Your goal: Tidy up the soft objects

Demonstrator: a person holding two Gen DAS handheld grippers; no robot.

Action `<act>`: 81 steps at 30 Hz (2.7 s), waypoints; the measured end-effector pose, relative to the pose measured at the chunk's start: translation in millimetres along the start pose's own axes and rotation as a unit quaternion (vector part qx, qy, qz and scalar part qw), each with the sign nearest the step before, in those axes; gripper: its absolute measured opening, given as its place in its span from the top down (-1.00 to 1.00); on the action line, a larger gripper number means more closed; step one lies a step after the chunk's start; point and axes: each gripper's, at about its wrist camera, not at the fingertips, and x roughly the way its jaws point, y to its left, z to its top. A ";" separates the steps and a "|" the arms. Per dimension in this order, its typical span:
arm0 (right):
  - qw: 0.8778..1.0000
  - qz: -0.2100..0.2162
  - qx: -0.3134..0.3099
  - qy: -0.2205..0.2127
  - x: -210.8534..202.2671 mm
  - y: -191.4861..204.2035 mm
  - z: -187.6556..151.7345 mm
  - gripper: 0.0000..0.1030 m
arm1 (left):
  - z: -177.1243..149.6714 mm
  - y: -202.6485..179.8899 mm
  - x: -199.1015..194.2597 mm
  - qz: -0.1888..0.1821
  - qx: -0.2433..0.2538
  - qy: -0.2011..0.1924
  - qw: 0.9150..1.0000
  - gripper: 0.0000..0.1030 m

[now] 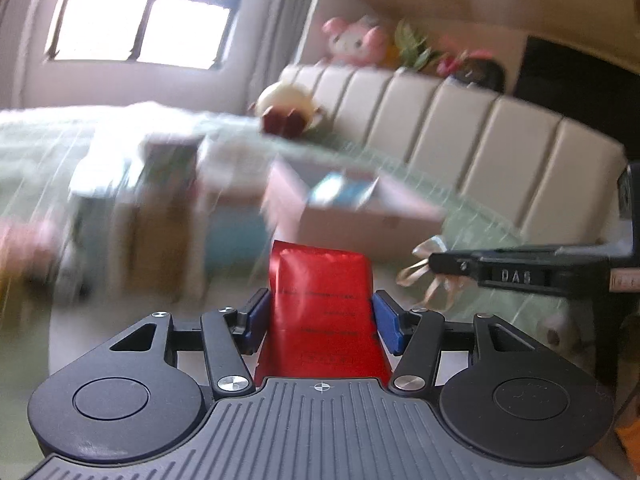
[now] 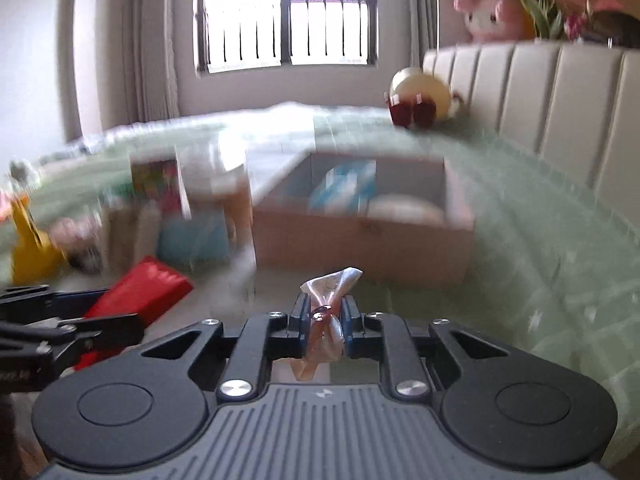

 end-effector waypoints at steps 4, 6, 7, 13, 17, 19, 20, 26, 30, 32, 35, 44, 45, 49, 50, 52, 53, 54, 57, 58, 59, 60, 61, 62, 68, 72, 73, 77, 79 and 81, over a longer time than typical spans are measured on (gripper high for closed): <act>0.998 0.002 -0.006 -0.055 6.3 -23.7 63.6 0.69 | 90.5 -14.4 24.6 -0.019 0.040 -0.045 0.998 -0.19; 0.997 -0.001 -0.015 -0.077 21.9 -38.2 92.5 0.68 | 140.4 -21.0 51.3 -0.035 0.053 -0.058 0.996 -0.25; 0.997 0.006 -0.019 -0.077 31.5 -45.4 102.3 0.65 | 160.8 -24.2 67.3 -0.043 0.058 -0.057 0.996 -0.30; 0.998 -0.032 0.022 -0.051 75.5 -100.0 97.9 -0.23 | 204.5 -6.1 220.6 -0.083 -0.050 0.091 0.991 -0.23; 0.998 -0.027 0.048 -0.039 69.2 -124.8 65.9 -0.23 | 163.3 -5.6 269.3 0.004 0.009 0.124 0.992 -0.23; 0.998 -0.038 0.040 -0.035 67.1 -126.8 56.9 -0.23 | 160.3 3.8 259.4 -0.009 -0.039 0.100 0.994 -0.23; 0.998 -0.040 0.037 -0.033 66.1 -126.2 54.0 -0.23 | 160.5 8.1 245.7 -0.018 -0.060 0.083 0.995 -0.23; 0.998 -0.019 0.036 -0.038 47.1 -99.7 51.7 -0.23 | 148.3 16.2 131.3 -0.015 -0.013 0.016 1.000 -0.23; 0.999 0.011 0.012 -0.045 42.8 -57.8 58.4 -0.30 | 129.9 46.3 28.2 0.052 0.002 -0.033 0.998 -0.23; 0.999 0.031 -0.002 -0.044 41.3 -28.3 55.4 -0.30 | 113.5 66.5 -27.2 0.107 0.009 -0.062 0.992 -0.23; 0.997 0.063 -0.023 -0.042 40.7 17.3 43.5 -0.31 | 89.6 103.0 -95.2 0.191 -0.012 -0.093 0.977 -0.23; 0.985 0.127 -0.112 -0.017 34.1 135.0 2.3 -0.32 | 31.3 193.3 -164.8 0.266 -0.164 -0.099 0.945 -0.23; 0.984 0.129 -0.124 -0.018 30.6 142.6 -1.6 -0.32 | 29.2 192.8 -163.7 0.251 -0.158 -0.094 0.950 -0.23; 0.979 0.118 -0.163 -0.027 21.8 160.6 -16.9 -0.32 | 22.5 163.1 -144.3 0.233 -0.081 -0.077 0.966 -0.23; 0.979 0.113 -0.169 -0.027 22.3 163.7 -20.4 -0.32 | 19.9 149.6 -132.4 0.239 -0.063 -0.076 0.966 -0.23; 0.979 0.103 -0.177 -0.020 25.5 167.0 -25.1 -0.32 | 14.4 128.9 -116.1 0.266 -0.043 -0.078 0.960 -0.24; 0.979 0.100 -0.178 -0.016 25.7 168.2 -27.9 -0.32 | 15.7 121.6 -105.5 0.289 -0.034 -0.082 0.953 -0.24; 0.979 0.100 -0.177 -0.013 25.7 168.4 -29.7 -0.32 | 17.2 119.0 -95.0 0.310 -0.021 -0.086 0.947 -0.24; 0.979 0.105 -0.176 -0.007 21.2 163.5 -35.8 -0.32 | 19.7 127.9 -62.8 0.351 -0.018 -0.062 0.934 -0.24; 0.979 0.103 -0.178 -0.007 20.0 161.5 -38.2 -0.32 | 19.2 131.6 -56.2 0.352 -0.025 -0.054 0.934 -0.25; 0.979 0.100 -0.178 -0.006 19.4 160.2 -40.3 -0.32 | 18.0 136.5 -49.8 0.358 -0.026 -0.046 0.932 -0.24; 0.979 0.098 -0.177 -0.005 19.0 158.1 -41.7 -0.32 | 17.0 138.3 -47.2 0.363 -0.024 -0.041 0.930 -0.24; 0.980 0.098 -0.175 -0.004 18.8 156.2 -42.3 -0.32 | 15.6 139.7 -49.3 0.362 -0.019 -0.042 0.931 -0.16; 0.980 0.098 -0.171 -0.003 18.8 154.5 -42.3 -0.32 | 14.0 140.7 -54.3 0.358 -0.011 -0.047 0.932 0.06; 0.979 0.106 -0.174 -0.009 26.2 166.2 -36.2 -0.32 | 3.8 160.6 -96.8 0.354 0.003 -0.051 0.934 0.23; 0.974 0.125 -0.188 -0.007 34.8 187.7 -35.2 -0.32 | -1.2 177.2 -121.0 0.359 -0.031 -0.067 0.930 0.03; 0.973 0.127 -0.192 -0.005 37.2 192.2 -36.8 -0.32 | -2.3 179.8 -126.7 0.362 -0.046 -0.077 0.928 -0.03; 0.969 0.129 -0.210 0.007 44.5 203.0 -48.2 -0.32 | 0.3 194.9 -132.0 0.335 -0.112 -0.086 0.932 -0.05; 0.968 0.127 -0.216 0.007 45.2 205.0 -52.2 -0.32 | 0.7 198.3 -127.8 0.314 -0.133 -0.078 0.937 -0.08; 0.968 0.132 -0.214 0.006 44.4 203.5 -52.3 -0.32 | 1.1 196.3 -117.9 0.289 -0.143 -0.059 0.945 -0.11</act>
